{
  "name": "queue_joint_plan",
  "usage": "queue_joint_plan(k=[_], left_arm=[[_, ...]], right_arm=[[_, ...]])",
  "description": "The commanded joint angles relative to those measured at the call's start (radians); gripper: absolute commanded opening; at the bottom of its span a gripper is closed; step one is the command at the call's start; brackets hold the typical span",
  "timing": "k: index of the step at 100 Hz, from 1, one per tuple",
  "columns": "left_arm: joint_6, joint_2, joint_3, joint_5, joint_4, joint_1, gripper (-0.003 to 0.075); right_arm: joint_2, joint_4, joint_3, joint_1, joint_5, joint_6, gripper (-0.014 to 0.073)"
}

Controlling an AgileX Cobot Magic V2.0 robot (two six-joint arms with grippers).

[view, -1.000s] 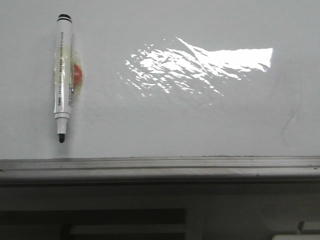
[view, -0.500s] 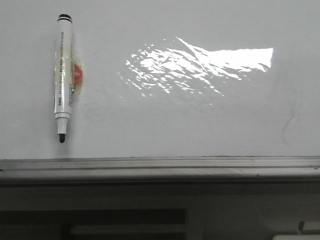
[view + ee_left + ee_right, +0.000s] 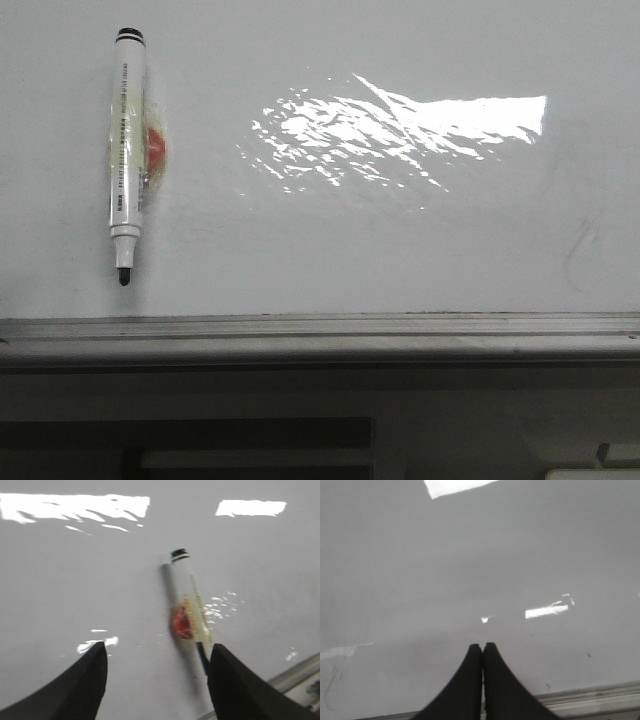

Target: Write number 9 on whiteboard

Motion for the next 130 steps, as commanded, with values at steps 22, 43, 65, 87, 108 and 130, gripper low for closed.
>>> queue_joint_plan(k=[22, 43, 65, 87, 108, 130], left_arm=[[0.000, 0.265, -0.027, -0.326, -0.106, -0.200, 0.0409], [-0.020, 0.454, -0.060, -0.431, -0.125, -0.278, 0.0408], [-0.020, 0.583, -0.115, -0.488, -0.207, -0.285, 0.0408], [-0.020, 0.624, -0.120, -0.485, -0.304, -0.285, 0.0389], [-0.020, 0.625, -0.120, -0.485, -0.379, -0.285, 0.0169], [-0.015, 0.625, -0.120, -0.470, -0.389, -0.285, -0.0020]], right_arm=[[0.022, 0.002, -0.035, 0.001, -0.069, -0.007, -0.0067], [0.022, 0.002, -0.035, 0.001, -0.069, -0.007, -0.0067], [0.022, 0.002, -0.035, 0.001, -0.066, -0.007, -0.0067], [0.022, 0.002, -0.035, 0.001, -0.057, -0.007, -0.0067], [0.022, 0.002, -0.035, 0.001, -0.041, -0.007, -0.0067], [0.028, 0.002, -0.048, 0.079, -0.002, -0.007, -0.0067]])
